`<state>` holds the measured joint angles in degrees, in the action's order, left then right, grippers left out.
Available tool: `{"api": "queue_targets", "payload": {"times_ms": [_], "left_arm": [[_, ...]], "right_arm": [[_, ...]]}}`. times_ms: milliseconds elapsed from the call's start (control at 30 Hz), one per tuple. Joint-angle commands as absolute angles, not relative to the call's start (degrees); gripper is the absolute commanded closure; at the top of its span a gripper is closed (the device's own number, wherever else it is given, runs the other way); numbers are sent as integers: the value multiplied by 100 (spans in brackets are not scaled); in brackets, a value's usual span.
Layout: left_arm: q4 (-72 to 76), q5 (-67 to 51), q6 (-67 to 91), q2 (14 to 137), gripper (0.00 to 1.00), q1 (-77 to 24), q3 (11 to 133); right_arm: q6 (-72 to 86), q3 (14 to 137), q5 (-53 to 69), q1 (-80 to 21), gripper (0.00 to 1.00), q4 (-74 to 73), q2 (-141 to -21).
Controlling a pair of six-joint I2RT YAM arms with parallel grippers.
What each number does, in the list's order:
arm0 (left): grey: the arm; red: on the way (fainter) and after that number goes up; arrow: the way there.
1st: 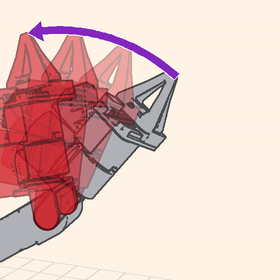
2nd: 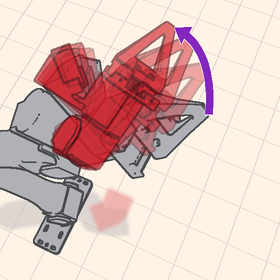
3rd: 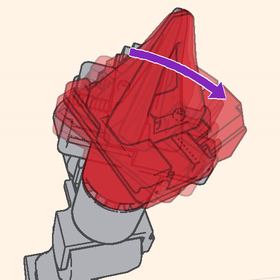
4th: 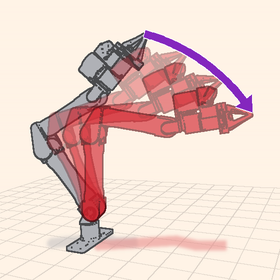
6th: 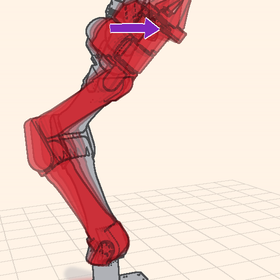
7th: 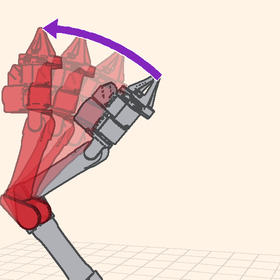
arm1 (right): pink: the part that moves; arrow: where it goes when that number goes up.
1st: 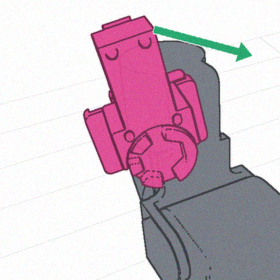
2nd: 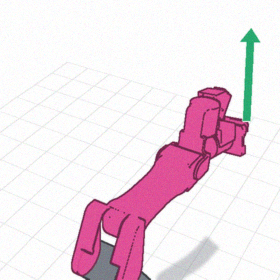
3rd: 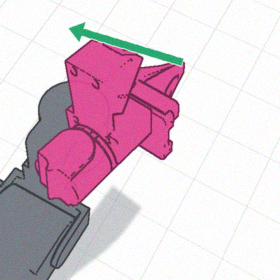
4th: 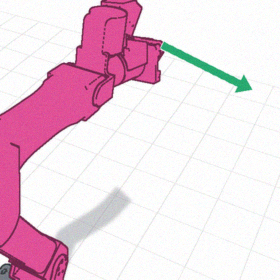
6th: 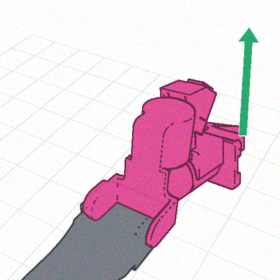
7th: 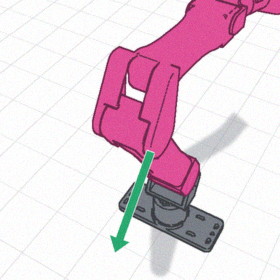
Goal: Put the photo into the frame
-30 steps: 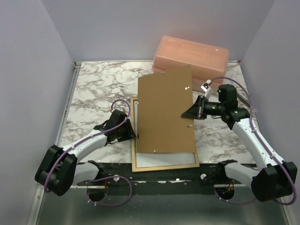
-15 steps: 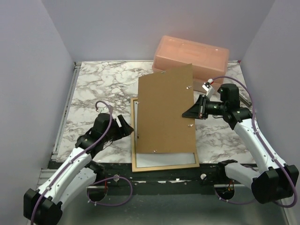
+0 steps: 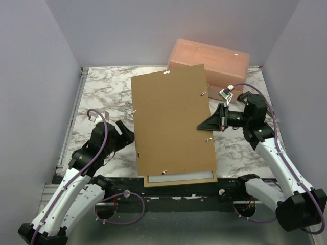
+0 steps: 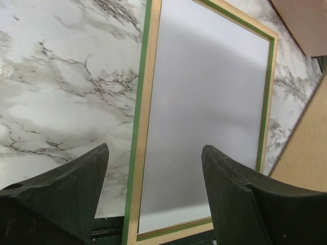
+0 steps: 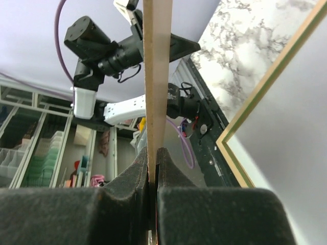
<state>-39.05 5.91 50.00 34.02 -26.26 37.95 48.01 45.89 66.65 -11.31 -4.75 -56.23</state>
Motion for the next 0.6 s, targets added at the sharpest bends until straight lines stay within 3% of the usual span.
{"api": "queue_targets", "payload": {"times_ms": [0,367,567], "left_arm": [[-4558,1210,4923,3660,25,-2601,4441],[-5199,1814,4282,4814,25,-2607,6024],[-5408,1994,4333,4864,25,-2610,6062]], "right_arm": [[5352,4607,7391,-1169,99,571,-5455],[5295,4396,7526,-1169,99,533,-5344],[5287,4248,7231,-1169,99,639,-5291]]}}
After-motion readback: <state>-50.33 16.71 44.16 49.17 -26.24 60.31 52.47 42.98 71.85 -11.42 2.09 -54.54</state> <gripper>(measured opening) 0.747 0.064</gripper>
